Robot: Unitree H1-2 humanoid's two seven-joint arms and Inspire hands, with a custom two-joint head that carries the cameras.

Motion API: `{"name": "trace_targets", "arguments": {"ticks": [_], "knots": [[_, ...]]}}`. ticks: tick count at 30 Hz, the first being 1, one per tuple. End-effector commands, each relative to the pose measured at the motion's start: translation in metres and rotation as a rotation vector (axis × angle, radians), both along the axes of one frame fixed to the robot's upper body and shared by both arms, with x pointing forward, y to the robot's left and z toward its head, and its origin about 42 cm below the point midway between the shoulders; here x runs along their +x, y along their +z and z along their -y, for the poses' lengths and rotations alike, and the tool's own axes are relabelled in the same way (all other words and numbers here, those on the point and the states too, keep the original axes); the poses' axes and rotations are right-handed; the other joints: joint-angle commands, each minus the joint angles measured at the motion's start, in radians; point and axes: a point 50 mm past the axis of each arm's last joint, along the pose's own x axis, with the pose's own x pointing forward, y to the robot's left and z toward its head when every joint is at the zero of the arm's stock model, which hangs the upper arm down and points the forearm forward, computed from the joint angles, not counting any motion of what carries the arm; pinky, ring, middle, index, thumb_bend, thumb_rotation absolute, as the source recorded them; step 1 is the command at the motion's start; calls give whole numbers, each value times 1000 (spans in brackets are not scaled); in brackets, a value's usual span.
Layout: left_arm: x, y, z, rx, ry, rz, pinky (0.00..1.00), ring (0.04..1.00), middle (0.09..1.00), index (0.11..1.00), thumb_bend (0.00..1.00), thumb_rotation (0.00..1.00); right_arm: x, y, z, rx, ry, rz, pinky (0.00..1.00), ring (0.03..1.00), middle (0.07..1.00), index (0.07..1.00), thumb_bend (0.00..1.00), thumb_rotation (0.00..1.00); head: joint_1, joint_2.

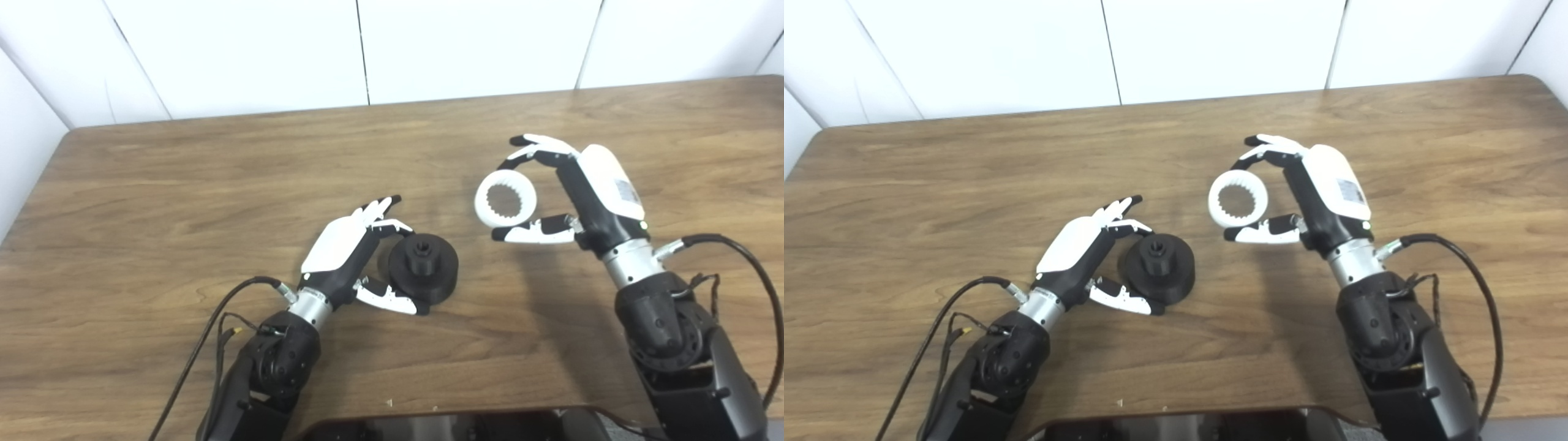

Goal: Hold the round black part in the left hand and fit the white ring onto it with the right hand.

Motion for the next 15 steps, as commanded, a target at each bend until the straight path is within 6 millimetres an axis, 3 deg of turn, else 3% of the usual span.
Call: {"name": "trace_targets", "arguments": {"ticks": [1, 15], "knots": [[12, 17, 1, -10, -4, 72, 1000, 1000, 1000, 610, 951, 342, -5, 19, -14, 17, 57, 79, 833, 853, 820, 489, 519, 156, 0, 1], [12, 17, 2, -7, -4, 74, 1000, 1000, 1000, 610, 952, 353, -15, 27, -52, 71, 153, 78, 853, 862, 827, 489, 518, 156, 4, 4]]}}
